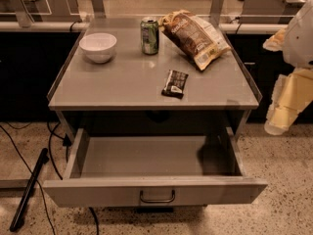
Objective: Place rxbar chocolate into top drawer
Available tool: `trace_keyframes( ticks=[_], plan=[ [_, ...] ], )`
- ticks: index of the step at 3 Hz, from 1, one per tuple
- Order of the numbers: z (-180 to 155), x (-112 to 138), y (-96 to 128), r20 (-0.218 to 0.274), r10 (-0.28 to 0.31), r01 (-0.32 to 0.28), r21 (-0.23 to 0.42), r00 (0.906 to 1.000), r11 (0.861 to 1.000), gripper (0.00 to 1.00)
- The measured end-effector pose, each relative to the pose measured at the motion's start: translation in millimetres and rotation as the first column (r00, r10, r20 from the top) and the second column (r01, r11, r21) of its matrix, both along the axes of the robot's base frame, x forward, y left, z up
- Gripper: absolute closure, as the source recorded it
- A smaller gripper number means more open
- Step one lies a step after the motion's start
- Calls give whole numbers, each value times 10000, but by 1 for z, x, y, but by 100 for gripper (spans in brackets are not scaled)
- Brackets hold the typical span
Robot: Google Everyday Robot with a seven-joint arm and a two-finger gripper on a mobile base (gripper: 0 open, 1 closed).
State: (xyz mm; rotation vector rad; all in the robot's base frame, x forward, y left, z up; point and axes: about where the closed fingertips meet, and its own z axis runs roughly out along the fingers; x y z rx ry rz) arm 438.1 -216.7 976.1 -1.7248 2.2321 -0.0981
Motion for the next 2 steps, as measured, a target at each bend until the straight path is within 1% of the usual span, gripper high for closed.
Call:
trace_keyframes(
  ticks=[1, 2],
  plan=[
    [0, 0, 0, 2, -2, 2, 5, 10000, 10000, 0],
    [2, 7, 4, 85, -70, 68, 250, 9999, 9997, 0]
  ],
)
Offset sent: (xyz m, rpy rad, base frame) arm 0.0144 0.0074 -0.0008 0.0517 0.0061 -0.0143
